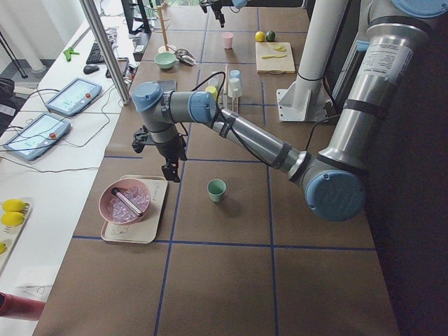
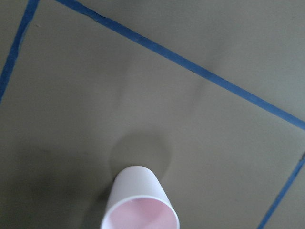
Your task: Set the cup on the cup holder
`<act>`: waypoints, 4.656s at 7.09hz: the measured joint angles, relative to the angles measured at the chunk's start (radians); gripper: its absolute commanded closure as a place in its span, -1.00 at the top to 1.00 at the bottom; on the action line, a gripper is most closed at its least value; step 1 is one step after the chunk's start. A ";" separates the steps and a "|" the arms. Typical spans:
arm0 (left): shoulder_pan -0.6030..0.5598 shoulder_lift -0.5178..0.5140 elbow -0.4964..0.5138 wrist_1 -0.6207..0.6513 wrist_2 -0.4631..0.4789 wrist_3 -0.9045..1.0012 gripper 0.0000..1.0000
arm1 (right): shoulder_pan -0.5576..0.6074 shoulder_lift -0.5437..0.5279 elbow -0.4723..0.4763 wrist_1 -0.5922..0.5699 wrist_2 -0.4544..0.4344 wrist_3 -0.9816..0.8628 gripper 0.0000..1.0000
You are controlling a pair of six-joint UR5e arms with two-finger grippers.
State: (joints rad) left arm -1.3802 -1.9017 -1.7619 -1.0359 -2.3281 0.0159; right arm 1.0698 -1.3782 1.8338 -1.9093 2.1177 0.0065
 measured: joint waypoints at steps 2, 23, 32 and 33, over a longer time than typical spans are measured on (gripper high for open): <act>0.085 -0.048 0.071 0.010 -0.007 0.001 1.00 | -0.089 0.150 -0.117 -0.109 -0.036 -0.043 1.00; 0.363 -0.155 0.555 0.159 -0.054 0.216 1.00 | -0.270 0.332 -0.537 -0.457 -0.318 -0.461 1.00; 0.390 -0.133 0.551 0.226 -0.064 0.217 -0.95 | -0.304 0.333 -0.572 -0.519 -0.362 -0.461 0.67; 0.388 -0.132 0.531 0.245 -0.063 0.217 -0.96 | -0.304 0.332 -0.573 -0.520 -0.365 -0.461 0.00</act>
State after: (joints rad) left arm -0.9921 -2.0342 -1.2309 -0.7906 -2.3915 0.2332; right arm 0.7655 -1.0460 1.2612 -2.4294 1.7531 -0.4544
